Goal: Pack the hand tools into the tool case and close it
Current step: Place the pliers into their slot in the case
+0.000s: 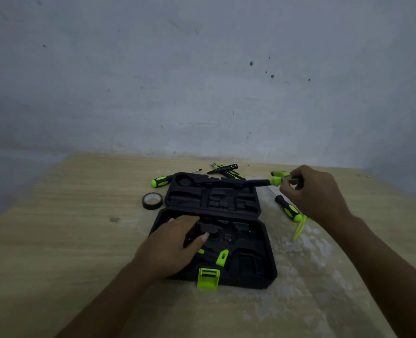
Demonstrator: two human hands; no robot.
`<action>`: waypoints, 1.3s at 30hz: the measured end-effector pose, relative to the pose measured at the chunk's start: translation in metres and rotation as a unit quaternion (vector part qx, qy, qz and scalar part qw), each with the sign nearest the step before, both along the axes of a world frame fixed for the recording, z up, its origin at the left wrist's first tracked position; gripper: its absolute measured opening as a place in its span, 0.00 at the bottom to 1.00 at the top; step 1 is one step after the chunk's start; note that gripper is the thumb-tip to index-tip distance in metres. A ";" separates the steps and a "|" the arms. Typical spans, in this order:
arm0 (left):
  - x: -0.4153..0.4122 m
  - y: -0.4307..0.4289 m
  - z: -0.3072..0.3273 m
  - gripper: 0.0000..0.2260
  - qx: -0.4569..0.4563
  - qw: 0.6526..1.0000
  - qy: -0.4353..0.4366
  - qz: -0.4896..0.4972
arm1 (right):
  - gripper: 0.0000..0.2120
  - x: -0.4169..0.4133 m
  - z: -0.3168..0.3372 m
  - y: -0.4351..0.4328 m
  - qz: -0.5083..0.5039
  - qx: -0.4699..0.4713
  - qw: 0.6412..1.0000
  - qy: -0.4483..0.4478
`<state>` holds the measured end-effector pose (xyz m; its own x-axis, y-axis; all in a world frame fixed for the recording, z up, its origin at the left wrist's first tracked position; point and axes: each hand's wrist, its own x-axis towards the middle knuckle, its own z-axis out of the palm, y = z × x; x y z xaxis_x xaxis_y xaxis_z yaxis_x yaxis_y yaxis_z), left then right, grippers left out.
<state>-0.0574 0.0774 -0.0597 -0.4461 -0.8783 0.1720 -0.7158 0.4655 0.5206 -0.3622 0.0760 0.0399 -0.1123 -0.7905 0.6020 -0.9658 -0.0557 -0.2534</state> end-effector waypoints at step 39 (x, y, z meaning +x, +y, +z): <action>-0.008 -0.046 0.010 0.22 -0.068 0.988 -0.041 -0.130 | 0.13 0.039 -0.080 -0.002 0.264 0.196 0.943 0.059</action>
<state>-0.0652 0.0313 -0.0492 -0.6708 -0.7036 0.2346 -0.6003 0.7008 0.3852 -0.3236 0.0739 -0.0397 0.4084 -0.8817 0.2361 -0.8524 -0.4609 -0.2469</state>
